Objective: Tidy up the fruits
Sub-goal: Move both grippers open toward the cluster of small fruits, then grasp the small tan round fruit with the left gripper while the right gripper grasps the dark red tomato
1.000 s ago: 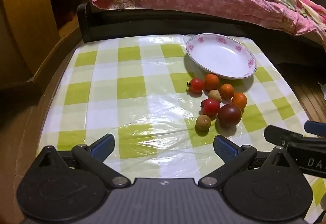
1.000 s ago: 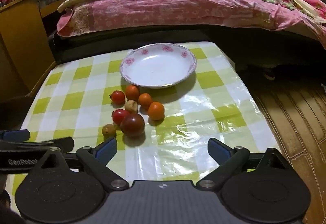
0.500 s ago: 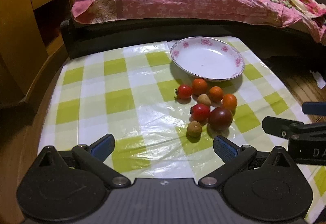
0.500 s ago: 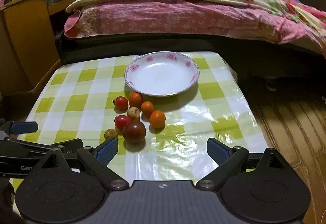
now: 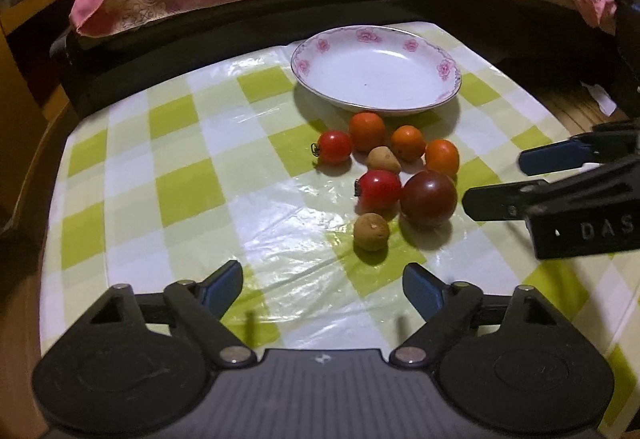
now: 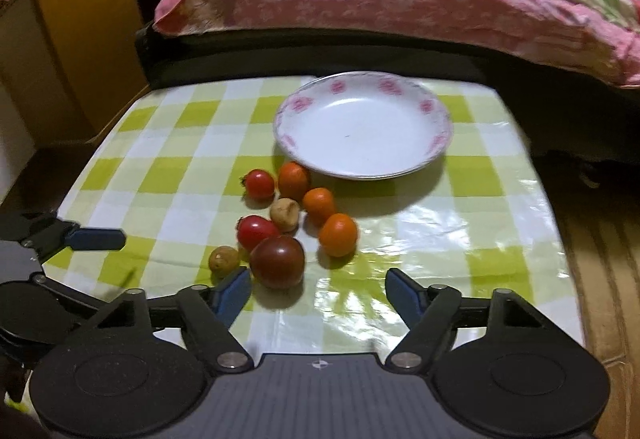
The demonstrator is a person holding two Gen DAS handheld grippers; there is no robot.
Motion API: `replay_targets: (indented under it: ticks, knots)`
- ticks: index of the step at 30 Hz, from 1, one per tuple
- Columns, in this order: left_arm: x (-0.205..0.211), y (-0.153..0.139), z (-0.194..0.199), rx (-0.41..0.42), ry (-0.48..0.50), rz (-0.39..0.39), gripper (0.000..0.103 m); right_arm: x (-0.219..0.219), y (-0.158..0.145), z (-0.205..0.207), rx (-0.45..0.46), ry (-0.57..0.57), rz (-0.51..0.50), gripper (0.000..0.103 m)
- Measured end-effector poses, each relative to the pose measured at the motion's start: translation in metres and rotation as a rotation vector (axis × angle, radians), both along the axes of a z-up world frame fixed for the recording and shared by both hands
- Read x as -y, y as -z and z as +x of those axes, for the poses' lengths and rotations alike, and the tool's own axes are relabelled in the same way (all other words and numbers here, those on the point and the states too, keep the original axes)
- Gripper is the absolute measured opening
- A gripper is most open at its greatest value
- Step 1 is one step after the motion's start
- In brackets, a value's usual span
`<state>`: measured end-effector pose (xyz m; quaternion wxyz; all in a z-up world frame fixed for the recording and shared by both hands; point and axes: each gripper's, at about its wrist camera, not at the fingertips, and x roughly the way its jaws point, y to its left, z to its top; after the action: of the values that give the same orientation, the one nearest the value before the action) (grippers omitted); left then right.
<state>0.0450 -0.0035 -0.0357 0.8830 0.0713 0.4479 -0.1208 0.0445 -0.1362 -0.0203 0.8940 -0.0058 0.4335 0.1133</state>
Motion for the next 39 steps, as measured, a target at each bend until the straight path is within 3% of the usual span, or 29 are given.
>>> replay_targets:
  ticks: [1,6,10,18,24,31,39]
  knots:
    - [-0.001,0.000,0.002,-0.004,0.004,-0.001,0.088,-0.001,0.001,0.003,-0.010,-0.007,0.010,0.057]
    - [-0.001,0.003,0.009,-0.022,0.028,-0.032,0.083,-0.012,0.007,0.015,-0.023,-0.060,0.025,0.053]
    - [0.000,0.006,0.010,-0.034,0.055,-0.039,0.081,-0.017,0.014,0.027,-0.062,-0.084,0.042,0.038]
    - [-0.001,0.015,0.016,-0.076,0.095,-0.076,0.058,-0.020,0.027,0.041,-0.109,-0.079,0.042,0.036]
    - [0.006,0.017,0.022,-0.079,0.127,-0.113,0.048,-0.014,0.026,0.043,-0.135,-0.062,0.073,0.035]
    - [0.015,0.021,0.035,-0.043,0.136,-0.150,0.044,0.003,0.023,0.034,-0.155,-0.043,0.120,0.035]
    - [0.021,0.024,0.032,0.012,0.166,-0.082,0.033,0.014,0.026,0.029,-0.185,-0.035,0.150,0.035]
